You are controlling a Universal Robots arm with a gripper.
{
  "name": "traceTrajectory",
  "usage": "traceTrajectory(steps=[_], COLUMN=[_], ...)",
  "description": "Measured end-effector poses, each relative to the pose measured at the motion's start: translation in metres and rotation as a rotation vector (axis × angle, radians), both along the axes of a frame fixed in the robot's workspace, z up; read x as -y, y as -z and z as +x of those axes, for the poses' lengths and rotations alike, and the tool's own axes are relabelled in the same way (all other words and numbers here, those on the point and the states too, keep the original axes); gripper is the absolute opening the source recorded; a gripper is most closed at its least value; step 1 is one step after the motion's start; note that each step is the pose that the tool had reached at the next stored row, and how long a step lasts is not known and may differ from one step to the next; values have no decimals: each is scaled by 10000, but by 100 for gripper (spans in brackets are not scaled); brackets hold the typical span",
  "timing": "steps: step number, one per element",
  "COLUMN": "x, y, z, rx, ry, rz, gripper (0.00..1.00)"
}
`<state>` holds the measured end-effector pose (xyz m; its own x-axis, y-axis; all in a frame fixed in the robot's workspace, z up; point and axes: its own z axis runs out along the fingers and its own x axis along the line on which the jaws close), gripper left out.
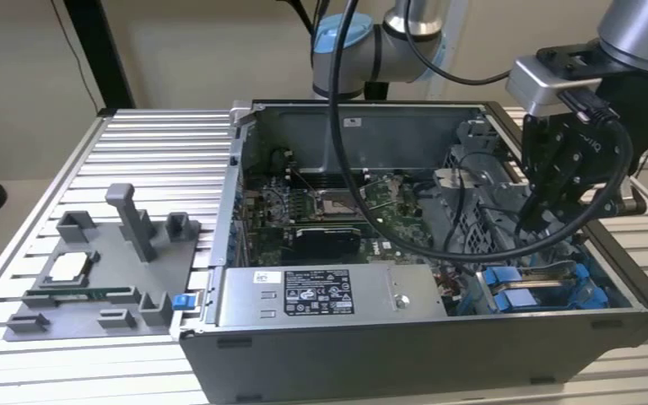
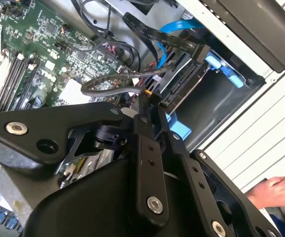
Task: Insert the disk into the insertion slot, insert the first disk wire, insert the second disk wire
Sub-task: 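Insert the first disk wire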
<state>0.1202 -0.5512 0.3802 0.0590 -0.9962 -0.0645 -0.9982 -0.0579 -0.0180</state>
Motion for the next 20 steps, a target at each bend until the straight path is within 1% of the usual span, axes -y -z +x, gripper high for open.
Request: traceTrajectory(steps=[5,11,14,17,20], x=[67,186,247,270,272], y=[9,28,42,51,53], z=[63,135,159,164,165], rx=[-54,-164,-204,-210,-210], ry=[1,1,1,3,1], rz=[0,0,1,1,1], gripper=[0,0,0,0,0])
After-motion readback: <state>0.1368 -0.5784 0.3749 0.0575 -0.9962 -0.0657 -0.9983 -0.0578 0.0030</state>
